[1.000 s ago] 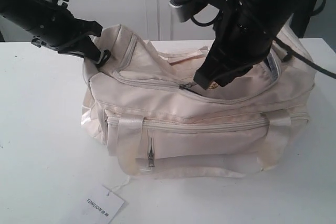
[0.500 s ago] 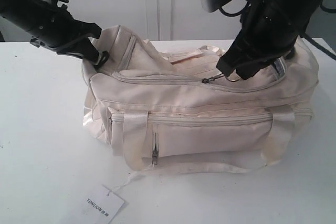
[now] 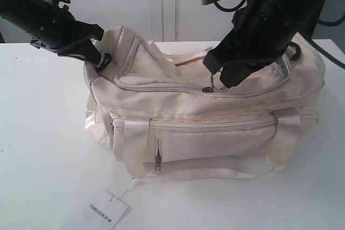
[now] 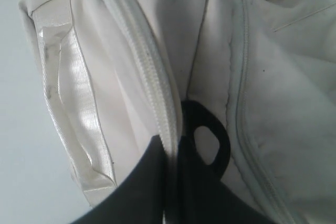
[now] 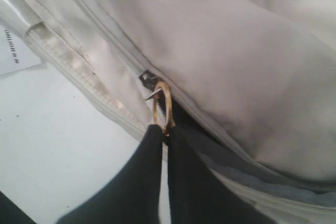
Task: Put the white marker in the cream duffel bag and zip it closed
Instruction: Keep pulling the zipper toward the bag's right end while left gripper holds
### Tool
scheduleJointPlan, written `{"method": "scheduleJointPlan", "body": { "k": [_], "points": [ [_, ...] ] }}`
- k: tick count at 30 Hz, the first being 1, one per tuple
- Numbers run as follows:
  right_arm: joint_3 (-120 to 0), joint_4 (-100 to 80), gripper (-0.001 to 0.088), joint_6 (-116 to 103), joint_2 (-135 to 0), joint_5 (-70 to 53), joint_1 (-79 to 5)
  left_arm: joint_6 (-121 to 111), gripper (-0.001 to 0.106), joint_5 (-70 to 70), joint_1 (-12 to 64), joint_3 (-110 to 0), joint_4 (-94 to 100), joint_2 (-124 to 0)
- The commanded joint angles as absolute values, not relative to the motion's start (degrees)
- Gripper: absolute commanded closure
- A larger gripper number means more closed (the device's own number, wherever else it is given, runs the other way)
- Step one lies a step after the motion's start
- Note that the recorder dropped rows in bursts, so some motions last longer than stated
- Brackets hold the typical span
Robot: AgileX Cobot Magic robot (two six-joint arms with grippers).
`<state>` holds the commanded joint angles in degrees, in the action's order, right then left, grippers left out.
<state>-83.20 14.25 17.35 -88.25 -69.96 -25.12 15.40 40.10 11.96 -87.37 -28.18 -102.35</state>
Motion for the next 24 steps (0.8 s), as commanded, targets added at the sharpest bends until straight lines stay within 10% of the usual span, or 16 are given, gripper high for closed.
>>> {"method": "scheduleJointPlan", "body": {
  "k": [9,24],
  "points": [
    [-83.2,15.0,0.0868,18.2,-88.3,-70.0,-25.1,15.3,0.054,41.8,12.0,-87.4,-28.2,-101.1],
    [-79.3,15.2,0.0868,18.2,-88.3,-67.5,-25.1,11.5,0.050,51.6,12.0,-87.5,-23.2,-93.9]
  ]
}}
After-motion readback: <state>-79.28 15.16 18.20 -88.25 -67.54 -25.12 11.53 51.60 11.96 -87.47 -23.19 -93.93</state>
